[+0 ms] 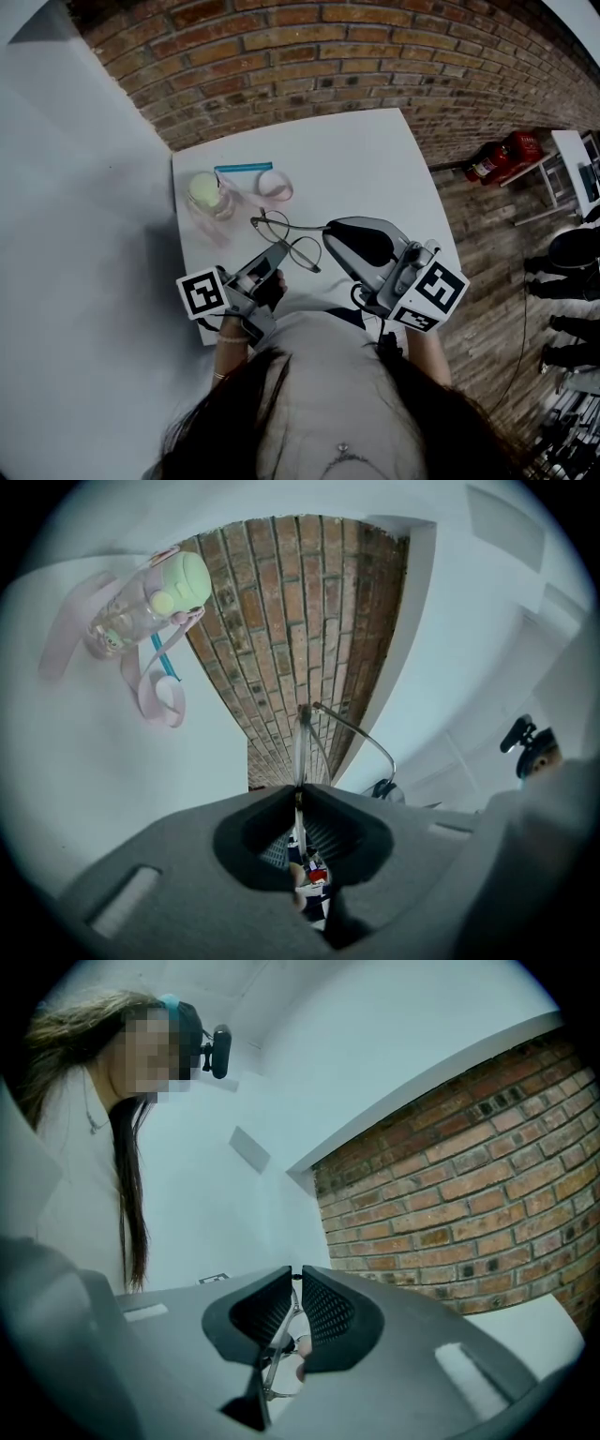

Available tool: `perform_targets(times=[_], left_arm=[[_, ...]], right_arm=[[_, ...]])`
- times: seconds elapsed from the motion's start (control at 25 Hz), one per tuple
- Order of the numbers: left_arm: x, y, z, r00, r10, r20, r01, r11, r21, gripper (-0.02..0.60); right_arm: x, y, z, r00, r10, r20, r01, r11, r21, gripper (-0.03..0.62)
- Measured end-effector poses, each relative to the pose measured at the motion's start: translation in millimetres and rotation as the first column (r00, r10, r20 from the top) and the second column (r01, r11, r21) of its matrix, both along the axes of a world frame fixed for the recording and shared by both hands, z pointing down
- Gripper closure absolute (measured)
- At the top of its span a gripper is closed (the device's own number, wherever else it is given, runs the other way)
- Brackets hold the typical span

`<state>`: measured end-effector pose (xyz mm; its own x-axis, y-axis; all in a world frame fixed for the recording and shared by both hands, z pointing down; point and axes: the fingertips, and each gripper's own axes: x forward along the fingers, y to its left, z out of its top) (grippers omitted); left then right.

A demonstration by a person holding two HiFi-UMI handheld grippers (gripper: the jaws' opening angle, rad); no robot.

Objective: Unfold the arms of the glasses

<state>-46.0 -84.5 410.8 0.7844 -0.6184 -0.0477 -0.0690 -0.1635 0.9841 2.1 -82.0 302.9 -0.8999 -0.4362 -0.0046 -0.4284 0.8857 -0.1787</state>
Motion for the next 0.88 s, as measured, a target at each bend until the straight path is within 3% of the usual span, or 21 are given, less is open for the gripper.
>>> perform_targets(times=[0.88], left_arm=[[11, 5, 8, 0.998, 0.046, 0.045, -0.045, 0.999, -0.01, 0.56]], right_arm=[[2, -6, -11, 1.0, 0.019, -0.005, -0.019, 0.999, 0.034, 0.554]])
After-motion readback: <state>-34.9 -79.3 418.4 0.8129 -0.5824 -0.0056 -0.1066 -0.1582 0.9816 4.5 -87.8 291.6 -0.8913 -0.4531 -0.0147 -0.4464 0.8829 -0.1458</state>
